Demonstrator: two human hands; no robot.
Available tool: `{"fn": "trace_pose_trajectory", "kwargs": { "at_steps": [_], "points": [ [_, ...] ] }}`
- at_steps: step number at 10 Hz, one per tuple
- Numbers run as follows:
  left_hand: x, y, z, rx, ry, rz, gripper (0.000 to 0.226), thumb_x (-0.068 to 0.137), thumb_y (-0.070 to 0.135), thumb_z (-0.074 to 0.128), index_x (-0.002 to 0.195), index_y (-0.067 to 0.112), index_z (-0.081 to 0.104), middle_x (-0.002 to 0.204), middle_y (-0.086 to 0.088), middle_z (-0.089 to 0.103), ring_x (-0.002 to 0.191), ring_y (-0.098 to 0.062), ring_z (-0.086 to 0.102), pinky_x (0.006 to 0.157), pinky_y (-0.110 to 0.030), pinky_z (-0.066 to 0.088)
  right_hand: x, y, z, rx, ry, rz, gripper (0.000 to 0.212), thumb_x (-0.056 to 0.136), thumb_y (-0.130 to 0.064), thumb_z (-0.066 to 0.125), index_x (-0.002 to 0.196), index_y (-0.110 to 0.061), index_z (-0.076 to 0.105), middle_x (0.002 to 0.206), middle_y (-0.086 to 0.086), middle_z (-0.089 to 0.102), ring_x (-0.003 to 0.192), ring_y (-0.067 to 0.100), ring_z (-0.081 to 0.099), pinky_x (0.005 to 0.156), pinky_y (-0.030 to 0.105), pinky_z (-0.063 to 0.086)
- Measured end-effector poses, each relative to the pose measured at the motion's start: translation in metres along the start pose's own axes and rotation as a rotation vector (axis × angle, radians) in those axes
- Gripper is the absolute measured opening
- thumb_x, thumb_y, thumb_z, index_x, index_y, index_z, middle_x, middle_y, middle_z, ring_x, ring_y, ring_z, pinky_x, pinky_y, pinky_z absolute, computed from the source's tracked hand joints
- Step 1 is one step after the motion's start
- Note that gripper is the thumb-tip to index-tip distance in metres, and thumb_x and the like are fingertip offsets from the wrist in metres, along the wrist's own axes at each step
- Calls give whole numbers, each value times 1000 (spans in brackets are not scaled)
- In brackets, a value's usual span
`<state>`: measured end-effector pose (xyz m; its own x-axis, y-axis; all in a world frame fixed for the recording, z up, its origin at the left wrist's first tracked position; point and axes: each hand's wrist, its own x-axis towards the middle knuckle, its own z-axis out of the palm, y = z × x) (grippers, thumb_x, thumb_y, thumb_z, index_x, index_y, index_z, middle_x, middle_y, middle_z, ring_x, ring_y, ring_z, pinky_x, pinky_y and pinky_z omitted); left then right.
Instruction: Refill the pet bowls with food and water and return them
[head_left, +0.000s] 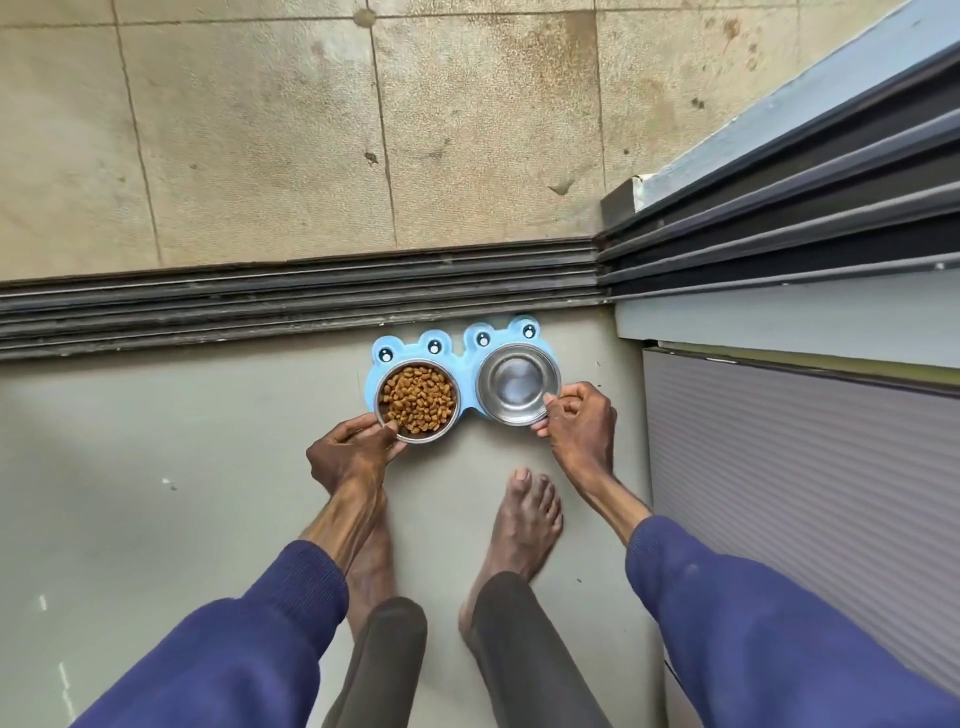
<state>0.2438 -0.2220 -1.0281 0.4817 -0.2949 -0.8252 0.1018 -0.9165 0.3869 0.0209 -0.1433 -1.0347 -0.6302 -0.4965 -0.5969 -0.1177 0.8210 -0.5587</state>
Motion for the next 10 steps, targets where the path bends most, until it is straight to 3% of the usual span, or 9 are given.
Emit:
{"fn": "trace_pose_trajectory", "kwargs": {
  "at_steps": [1, 2, 3, 5, 6, 8, 9, 10],
  "points": [
    [2, -2, 4, 12, 19, 7, 26, 71, -13, 84, 93, -8, 71, 85, -21, 75, 76, -33, 76, 54, -29, 63, 4, -1, 2, -36, -16, 16, 9, 95, -9, 69, 93, -5, 61, 73, 9, 74, 55, 15, 73, 56, 40, 62],
    [1, -4, 11, 55, 42, 44, 24, 72, -14, 84, 82, 2, 69, 79, -15, 72, 77, -31, 74, 51, -27, 62, 7, -3, 4, -85, -27, 8, 8, 94, -8, 68, 92, -8, 60, 72, 12, 74, 55, 12, 72, 49, 17, 52],
    [0, -5, 17, 91, 71, 73, 25, 71, -13, 83, 83, 3, 69, 82, -15, 71, 78, -33, 74, 50, -26, 61, 8, -4, 2, -147, -50, -37, 11, 94, -10, 66, 93, -14, 56, 68, 7, 73, 61, 17, 73, 58, 27, 56],
    [2, -8, 17, 84, 94, 112, 48, 64, -13, 88, 97, 7, 59, 87, -14, 69, 81, -34, 75, 52, -28, 61, 14, -12, -4, -286, -138, -76, 25, 95, -12, 61, 114, -11, 45, 83, 12, 68, 75, 33, 70, 69, 49, 58],
    [5, -6, 16, 91, 81, 77, 49, 64, -13, 88, 100, 5, 59, 97, -22, 71, 84, -38, 76, 62, -34, 62, 14, -17, -5, -366, -131, -90, 24, 94, -15, 60, 112, -12, 44, 83, 14, 69, 74, 34, 67, 66, 44, 55],
    [4, -5, 10, 55, 57, 42, 63, 66, -9, 90, 116, 5, 55, 97, -21, 74, 66, -28, 73, 52, -28, 61, 9, -26, -9, -370, -168, -81, 26, 95, -12, 58, 115, -7, 42, 87, 21, 69, 77, 37, 65, 64, 39, 49],
    [1, -7, 2, 46, 40, 34, 60, 70, -7, 88, 119, 5, 56, 101, -18, 74, 73, -32, 76, 49, -25, 60, 3, -27, -13, -355, -178, -102, 28, 94, -7, 56, 118, -6, 41, 87, 22, 68, 80, 38, 64, 70, 42, 50],
    [-17, -4, -13, 77, -11, 46, 52, 79, -3, 83, 122, 6, 56, 106, -20, 73, 81, -31, 76, 59, -30, 64, -14, -33, -26, -340, -153, -82, 28, 96, -10, 54, 121, -9, 41, 85, 18, 69, 80, 36, 65, 73, 46, 53]
  ]
}}
